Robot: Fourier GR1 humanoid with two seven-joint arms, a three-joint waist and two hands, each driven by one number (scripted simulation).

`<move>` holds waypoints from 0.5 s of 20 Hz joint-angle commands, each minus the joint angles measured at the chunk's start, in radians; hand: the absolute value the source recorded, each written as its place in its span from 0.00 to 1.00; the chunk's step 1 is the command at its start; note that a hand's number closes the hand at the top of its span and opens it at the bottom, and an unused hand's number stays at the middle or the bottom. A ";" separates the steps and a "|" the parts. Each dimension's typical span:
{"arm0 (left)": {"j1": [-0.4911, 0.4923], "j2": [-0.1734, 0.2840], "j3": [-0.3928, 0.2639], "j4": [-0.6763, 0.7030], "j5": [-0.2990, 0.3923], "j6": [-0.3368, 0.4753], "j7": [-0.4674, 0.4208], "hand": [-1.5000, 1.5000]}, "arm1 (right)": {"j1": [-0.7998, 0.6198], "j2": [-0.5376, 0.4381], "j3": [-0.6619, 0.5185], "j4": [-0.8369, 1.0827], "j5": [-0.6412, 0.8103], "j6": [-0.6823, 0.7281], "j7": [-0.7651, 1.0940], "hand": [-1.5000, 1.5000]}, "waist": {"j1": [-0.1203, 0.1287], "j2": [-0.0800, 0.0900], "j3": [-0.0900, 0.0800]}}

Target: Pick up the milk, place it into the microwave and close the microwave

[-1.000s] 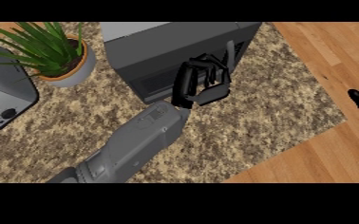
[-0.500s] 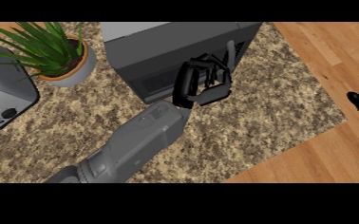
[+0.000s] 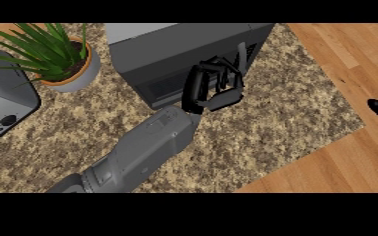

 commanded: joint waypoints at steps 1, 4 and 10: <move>-0.057 0.000 0.021 0.076 0.027 -0.023 0.025 1.00 | -0.005 -0.013 -0.013 0.007 -0.027 0.002 0.007 0.00 | -0.007 0.015 -0.001; -0.067 0.000 0.017 0.081 0.036 -0.028 0.025 1.00 | -0.013 -0.031 -0.020 0.006 -0.026 0.008 0.016 0.00 | -0.002 0.014 -0.002; -0.079 0.000 -0.034 0.094 0.021 -0.044 0.009 1.00 | -0.022 -0.041 -0.017 0.008 -0.066 0.031 0.016 0.00 | -0.013 0.016 0.002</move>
